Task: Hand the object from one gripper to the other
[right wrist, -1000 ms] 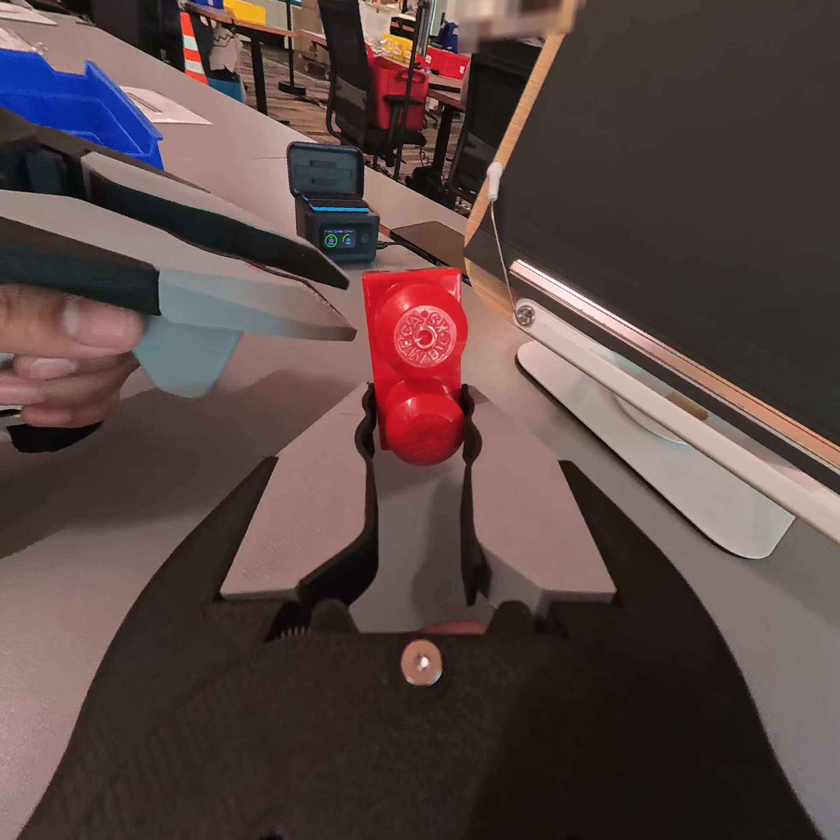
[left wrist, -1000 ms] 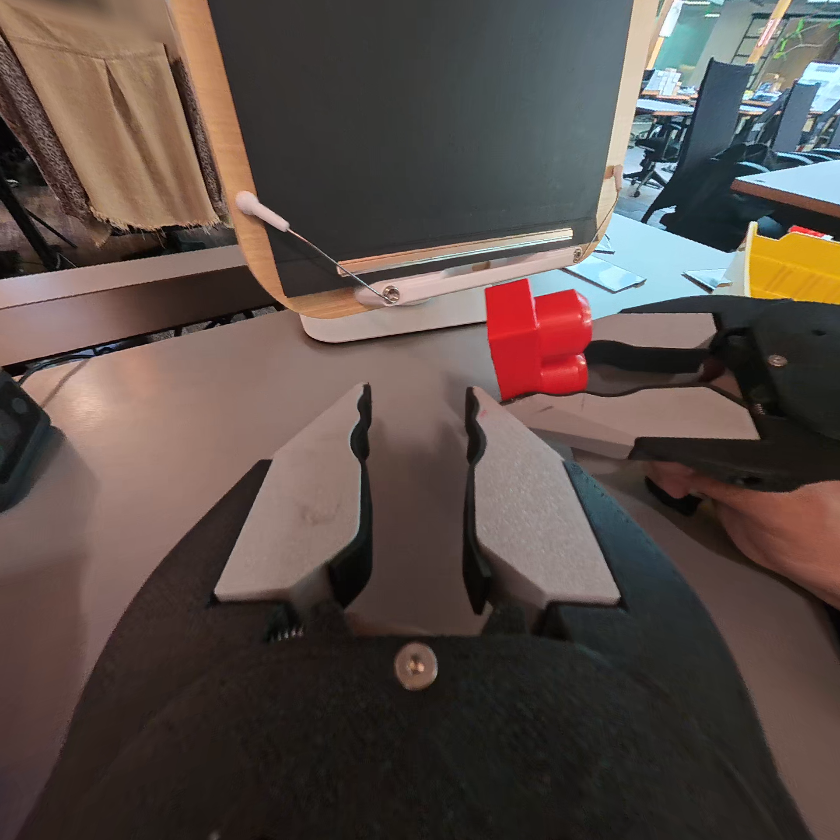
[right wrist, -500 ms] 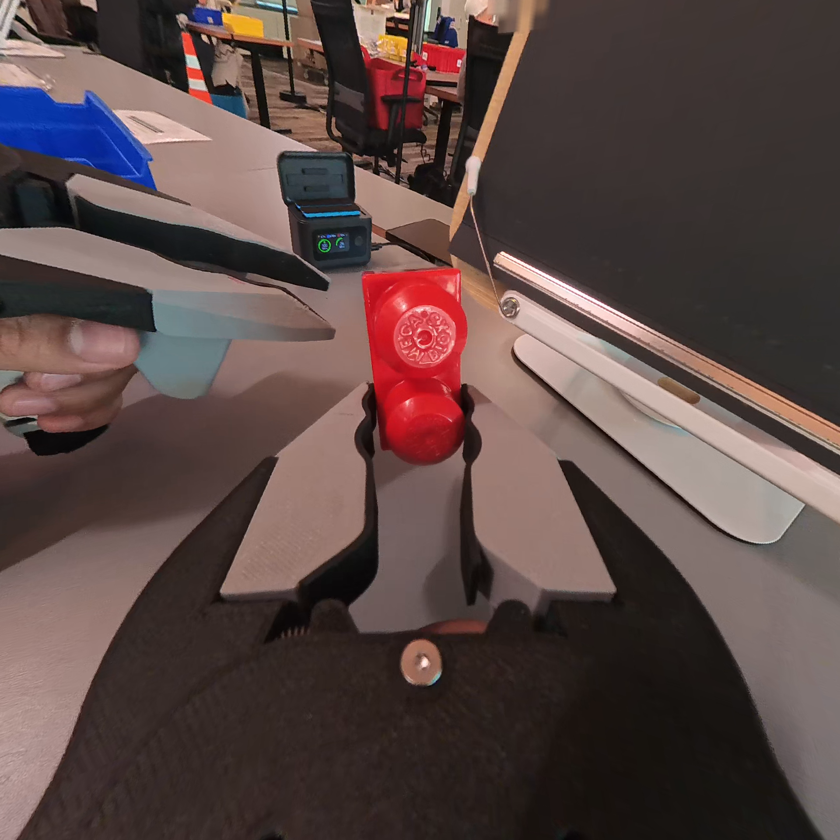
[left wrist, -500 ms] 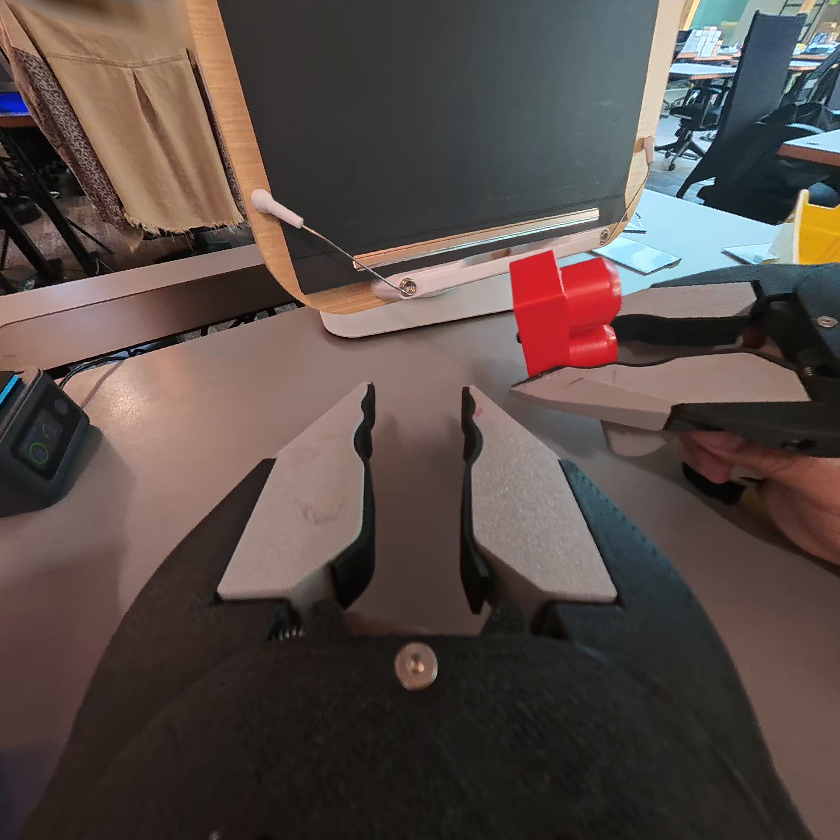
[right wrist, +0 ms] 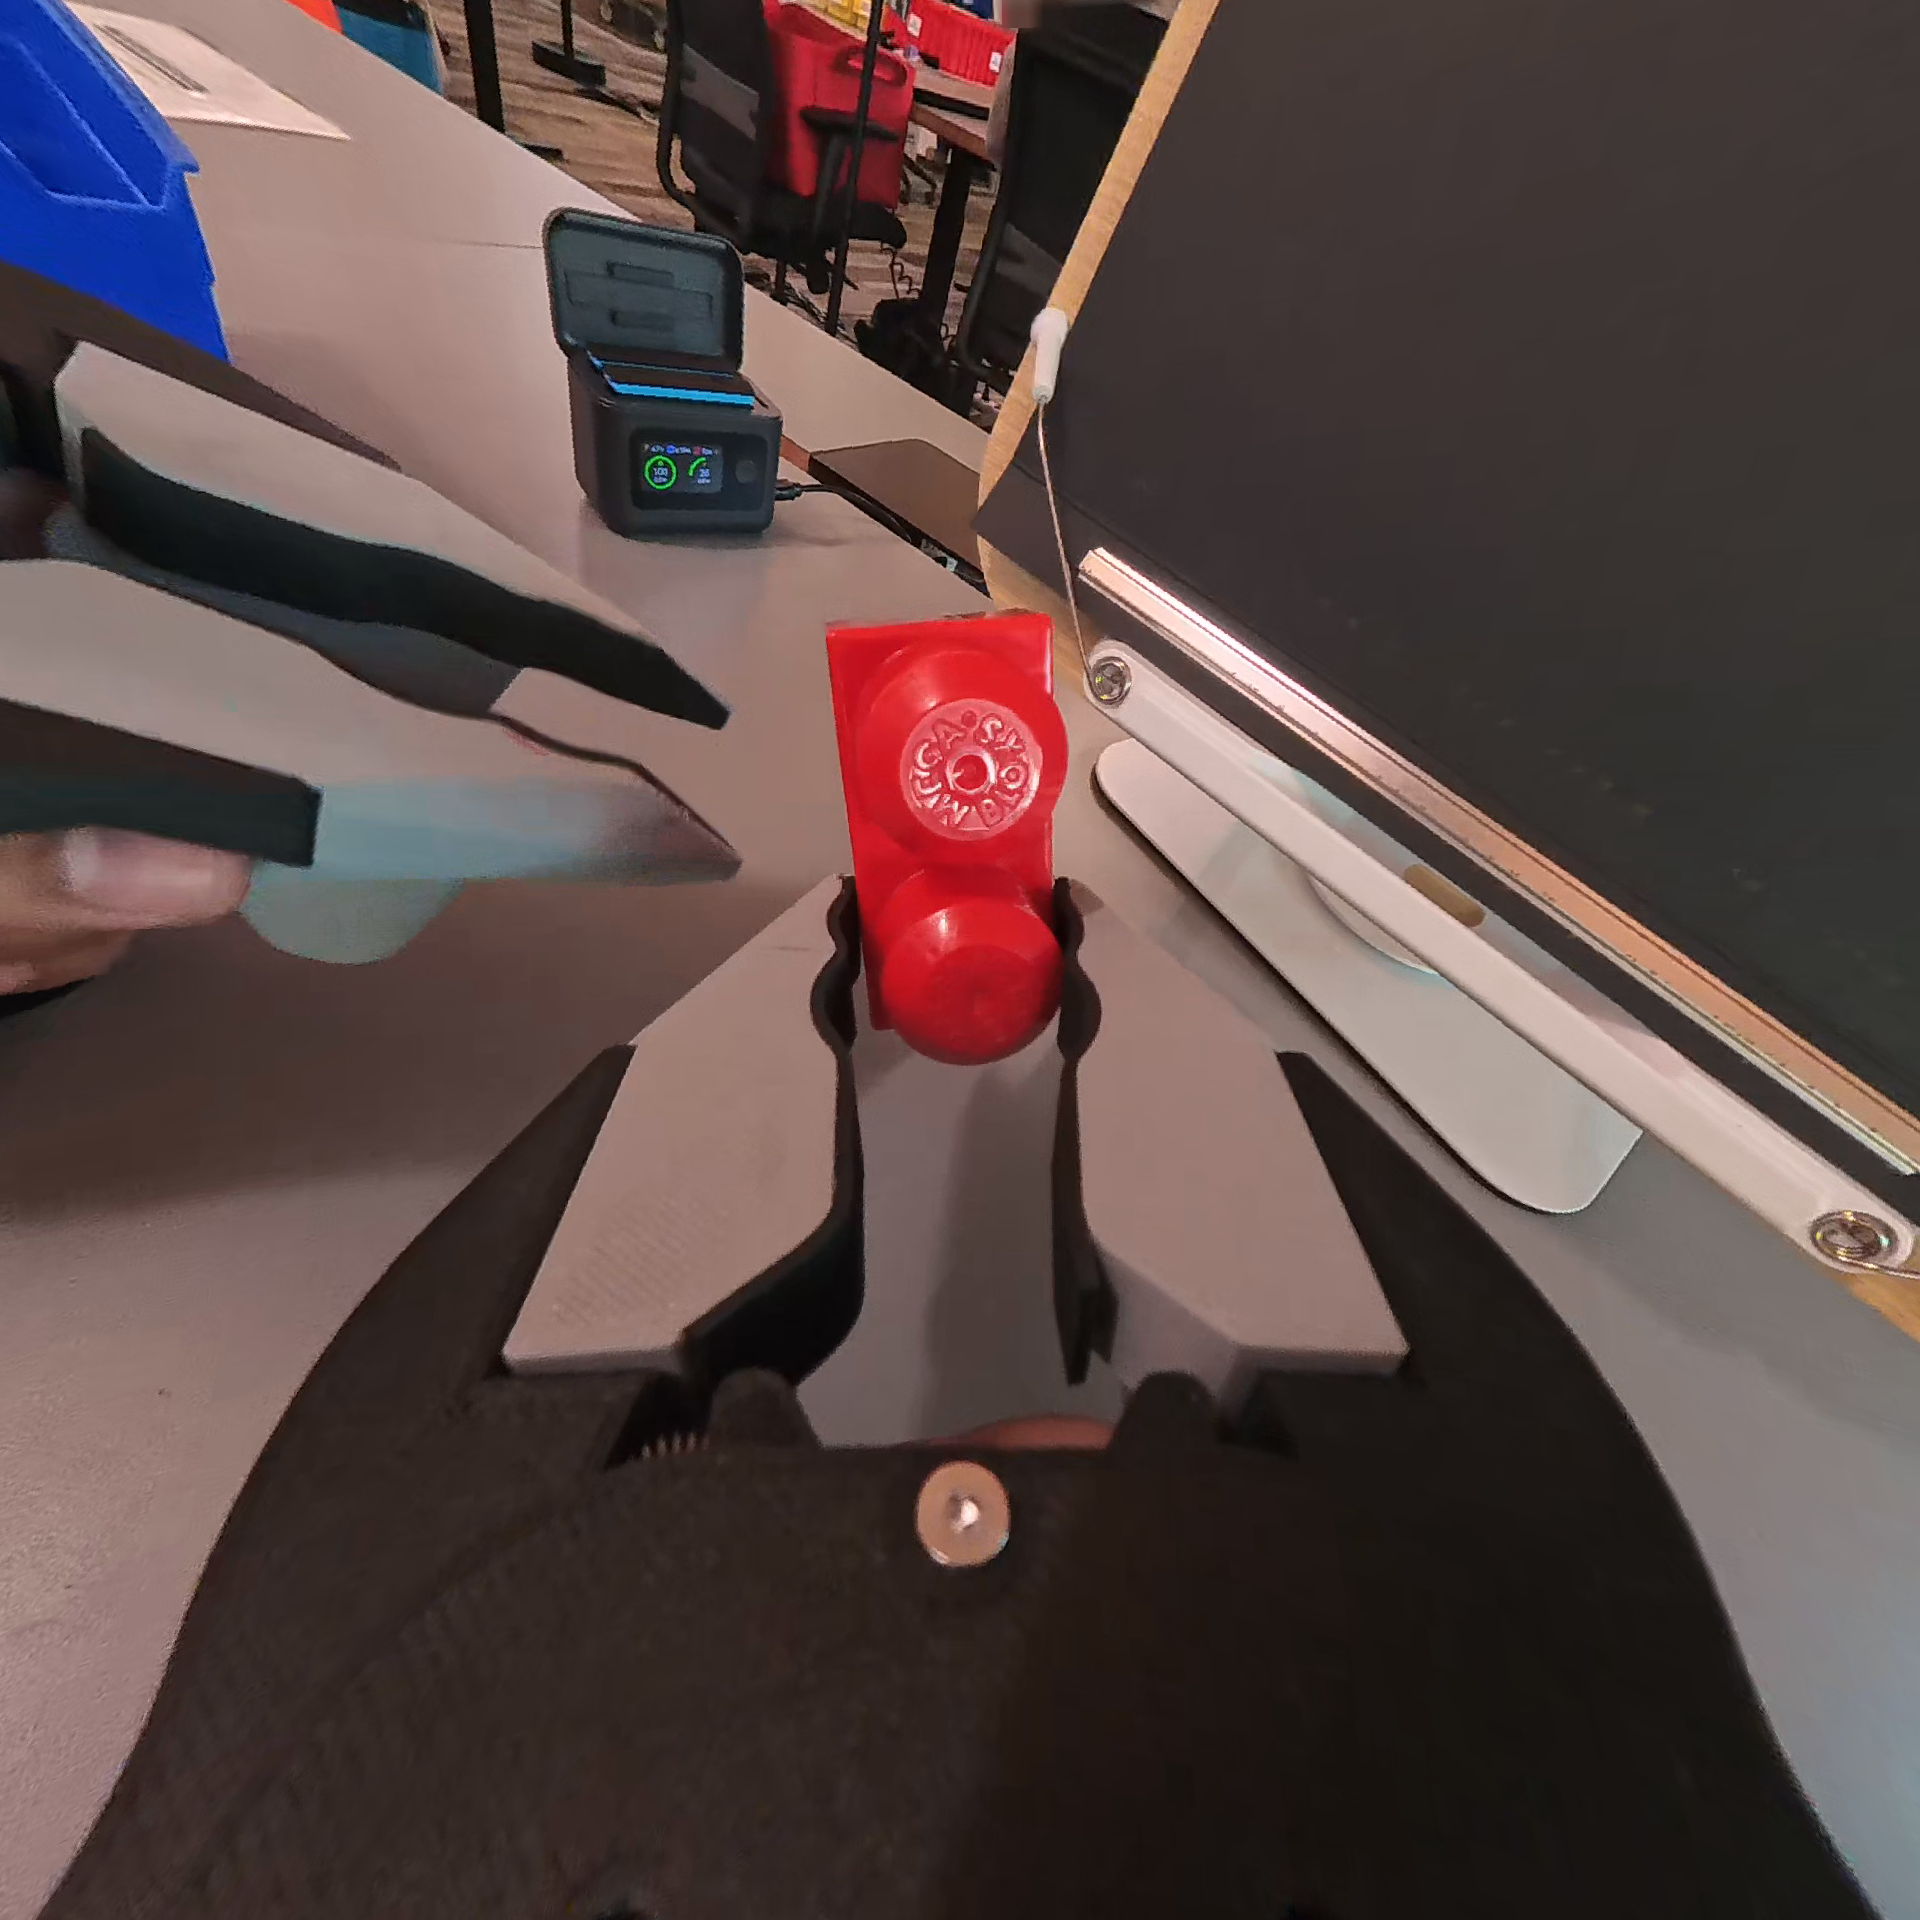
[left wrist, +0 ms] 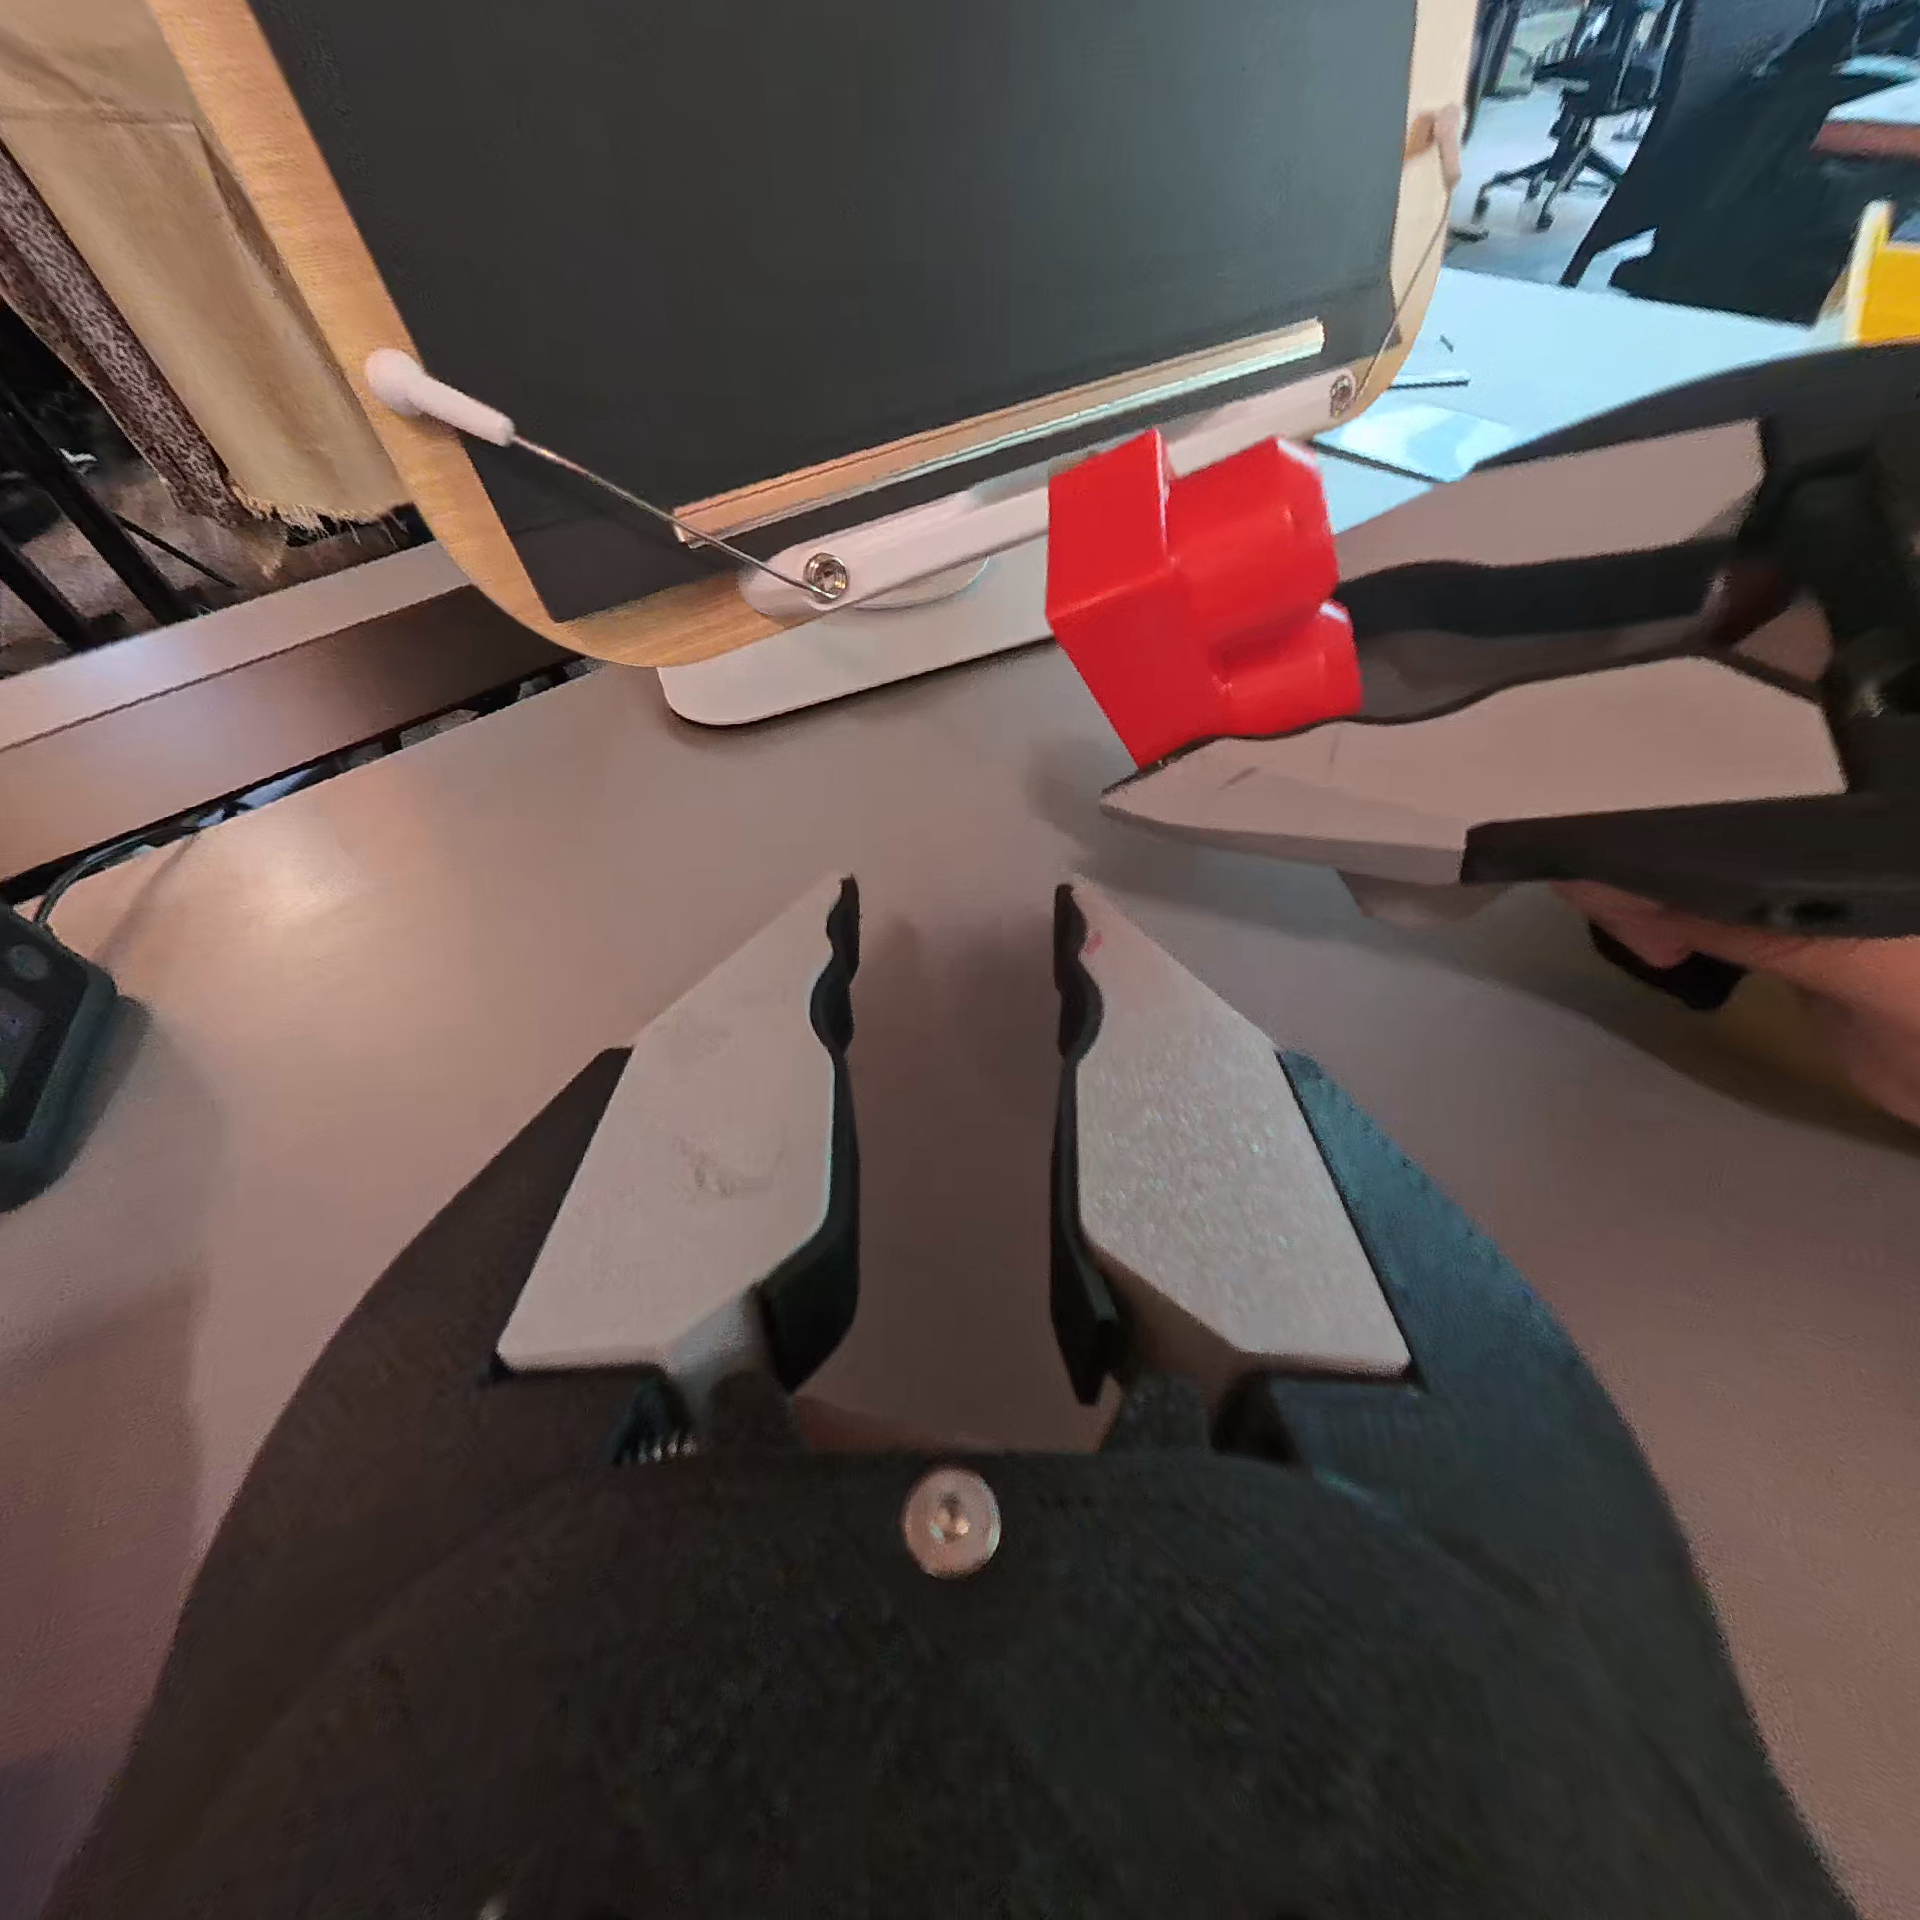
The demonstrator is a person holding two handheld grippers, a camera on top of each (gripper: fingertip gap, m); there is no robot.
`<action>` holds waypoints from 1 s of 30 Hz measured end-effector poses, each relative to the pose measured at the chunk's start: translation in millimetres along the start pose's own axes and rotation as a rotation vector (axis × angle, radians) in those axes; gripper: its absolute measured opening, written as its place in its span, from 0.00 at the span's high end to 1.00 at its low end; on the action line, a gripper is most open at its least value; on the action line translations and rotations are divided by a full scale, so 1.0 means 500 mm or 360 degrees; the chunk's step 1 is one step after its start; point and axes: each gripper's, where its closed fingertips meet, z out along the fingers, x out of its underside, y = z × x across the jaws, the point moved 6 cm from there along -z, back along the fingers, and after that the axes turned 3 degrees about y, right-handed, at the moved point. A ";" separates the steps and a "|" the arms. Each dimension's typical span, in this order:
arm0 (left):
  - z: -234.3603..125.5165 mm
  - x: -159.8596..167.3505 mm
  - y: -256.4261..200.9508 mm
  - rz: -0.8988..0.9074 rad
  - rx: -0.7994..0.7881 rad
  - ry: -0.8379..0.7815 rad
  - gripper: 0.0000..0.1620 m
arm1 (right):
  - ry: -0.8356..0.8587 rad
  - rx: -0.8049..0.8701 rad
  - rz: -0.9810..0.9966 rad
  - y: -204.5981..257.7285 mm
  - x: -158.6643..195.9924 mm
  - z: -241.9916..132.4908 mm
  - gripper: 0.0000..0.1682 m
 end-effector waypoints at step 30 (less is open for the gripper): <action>-0.051 -0.065 -0.021 -0.0570 0.0575 -0.0325 0.58 | -0.0089 0.0030 -0.0208 0.020 -0.016 -0.010 0.80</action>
